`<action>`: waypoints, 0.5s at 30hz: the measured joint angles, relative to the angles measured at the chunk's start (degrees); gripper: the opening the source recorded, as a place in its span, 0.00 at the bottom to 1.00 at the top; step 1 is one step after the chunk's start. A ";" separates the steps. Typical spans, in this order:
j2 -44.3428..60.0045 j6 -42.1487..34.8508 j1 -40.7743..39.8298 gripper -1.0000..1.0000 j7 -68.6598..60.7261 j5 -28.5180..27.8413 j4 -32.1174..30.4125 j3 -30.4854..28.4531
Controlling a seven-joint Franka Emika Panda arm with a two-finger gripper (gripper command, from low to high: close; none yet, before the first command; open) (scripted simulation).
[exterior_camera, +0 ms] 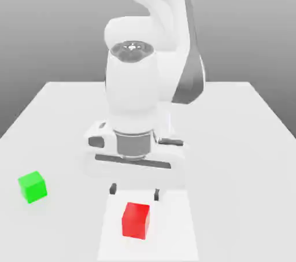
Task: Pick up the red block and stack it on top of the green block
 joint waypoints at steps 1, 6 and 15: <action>2.08 1.72 0.01 0.50 0.03 -0.02 0.24 -0.01; 7.48 6.30 0.05 0.00 0.14 -0.14 0.98 -0.08; 0.38 0.28 -0.16 0.00 0.15 -0.14 -0.09 0.15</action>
